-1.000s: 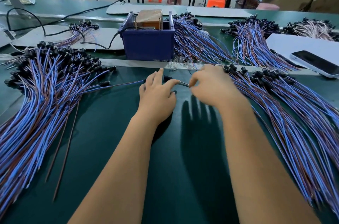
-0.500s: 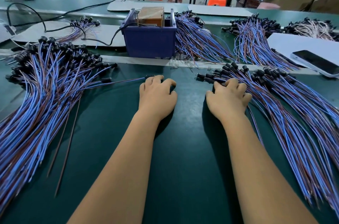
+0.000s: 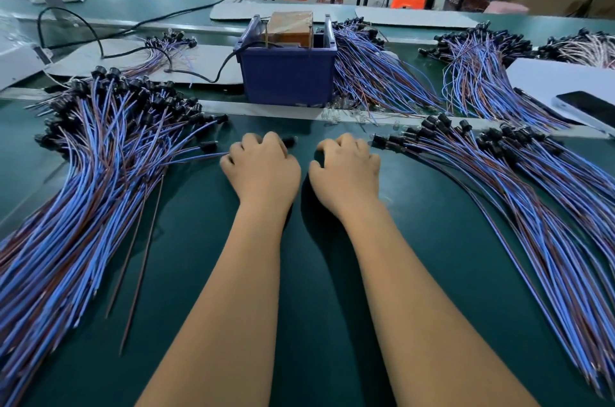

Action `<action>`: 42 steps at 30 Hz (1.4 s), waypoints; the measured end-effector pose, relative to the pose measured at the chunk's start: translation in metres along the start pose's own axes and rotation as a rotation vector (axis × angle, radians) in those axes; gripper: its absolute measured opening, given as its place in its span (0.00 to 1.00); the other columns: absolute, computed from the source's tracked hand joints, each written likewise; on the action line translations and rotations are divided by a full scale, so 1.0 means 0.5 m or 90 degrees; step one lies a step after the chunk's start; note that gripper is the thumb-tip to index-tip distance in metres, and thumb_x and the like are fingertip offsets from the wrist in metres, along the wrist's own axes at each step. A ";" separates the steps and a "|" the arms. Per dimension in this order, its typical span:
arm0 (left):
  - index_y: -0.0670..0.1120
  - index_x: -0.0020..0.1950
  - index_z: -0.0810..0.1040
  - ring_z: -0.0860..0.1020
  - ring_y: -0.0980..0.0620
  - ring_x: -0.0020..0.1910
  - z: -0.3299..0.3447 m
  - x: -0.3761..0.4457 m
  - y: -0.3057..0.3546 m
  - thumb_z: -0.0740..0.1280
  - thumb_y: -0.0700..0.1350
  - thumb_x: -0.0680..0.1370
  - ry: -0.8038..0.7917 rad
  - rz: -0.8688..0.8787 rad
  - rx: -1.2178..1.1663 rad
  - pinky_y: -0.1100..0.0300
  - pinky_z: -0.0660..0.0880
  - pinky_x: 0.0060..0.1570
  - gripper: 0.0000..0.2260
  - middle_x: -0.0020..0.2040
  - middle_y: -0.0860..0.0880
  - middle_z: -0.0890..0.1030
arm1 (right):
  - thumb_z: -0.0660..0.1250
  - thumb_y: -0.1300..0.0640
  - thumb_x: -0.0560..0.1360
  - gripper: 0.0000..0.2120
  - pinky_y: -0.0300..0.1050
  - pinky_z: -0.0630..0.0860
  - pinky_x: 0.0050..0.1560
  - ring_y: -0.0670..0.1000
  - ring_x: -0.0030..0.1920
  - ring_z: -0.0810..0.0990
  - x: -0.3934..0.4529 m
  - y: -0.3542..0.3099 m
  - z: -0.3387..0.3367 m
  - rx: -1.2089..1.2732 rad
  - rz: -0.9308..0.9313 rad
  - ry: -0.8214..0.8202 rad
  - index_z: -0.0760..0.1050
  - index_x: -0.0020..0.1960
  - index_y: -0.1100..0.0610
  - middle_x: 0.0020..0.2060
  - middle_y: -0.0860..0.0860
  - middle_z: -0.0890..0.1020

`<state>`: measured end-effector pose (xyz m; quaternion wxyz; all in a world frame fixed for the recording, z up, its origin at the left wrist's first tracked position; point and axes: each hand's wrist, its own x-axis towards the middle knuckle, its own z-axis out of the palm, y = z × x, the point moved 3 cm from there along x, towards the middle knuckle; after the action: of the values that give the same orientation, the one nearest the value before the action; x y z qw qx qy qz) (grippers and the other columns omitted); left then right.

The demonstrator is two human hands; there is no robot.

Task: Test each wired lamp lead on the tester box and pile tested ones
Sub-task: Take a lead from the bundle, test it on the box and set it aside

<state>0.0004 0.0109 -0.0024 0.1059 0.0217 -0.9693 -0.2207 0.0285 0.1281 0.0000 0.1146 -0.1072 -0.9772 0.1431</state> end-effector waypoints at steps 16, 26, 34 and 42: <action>0.46 0.36 0.74 0.70 0.55 0.34 -0.065 -0.049 0.066 0.58 0.34 0.68 0.025 0.185 -0.900 0.62 0.67 0.36 0.09 0.33 0.51 0.73 | 0.51 0.55 0.85 0.14 0.40 0.75 0.36 0.51 0.34 0.81 0.004 0.017 -0.017 0.976 0.065 -0.134 0.75 0.50 0.55 0.36 0.54 0.83; 0.42 0.32 0.79 0.69 0.47 0.37 -0.044 -0.063 0.091 0.56 0.49 0.73 -0.615 0.192 -1.038 0.55 0.68 0.42 0.17 0.33 0.45 0.74 | 0.56 0.51 0.82 0.21 0.33 0.66 0.24 0.45 0.24 0.72 -0.002 0.016 -0.022 1.166 0.146 -0.215 0.79 0.38 0.58 0.24 0.49 0.75; 0.42 0.37 0.79 0.80 0.51 0.40 0.002 -0.006 0.034 0.57 0.44 0.83 -0.327 -0.123 -0.813 0.60 0.80 0.39 0.18 0.36 0.47 0.82 | 0.56 0.70 0.81 0.11 0.37 0.80 0.38 0.49 0.38 0.85 0.020 0.050 -0.019 1.114 0.155 0.020 0.75 0.53 0.59 0.49 0.56 0.78; 0.49 0.44 0.81 0.80 0.52 0.44 0.010 0.009 0.019 0.60 0.43 0.82 -0.064 -0.072 -0.734 0.57 0.80 0.41 0.12 0.40 0.52 0.82 | 0.65 0.70 0.76 0.10 0.39 0.78 0.32 0.49 0.29 0.83 0.002 0.018 -0.018 0.905 0.062 -0.008 0.75 0.50 0.57 0.29 0.51 0.80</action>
<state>-0.0051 0.0211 -0.0018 0.0425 0.0020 -0.6938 -0.7189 0.0313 0.1392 0.0057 0.1443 -0.0495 -0.6421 0.7513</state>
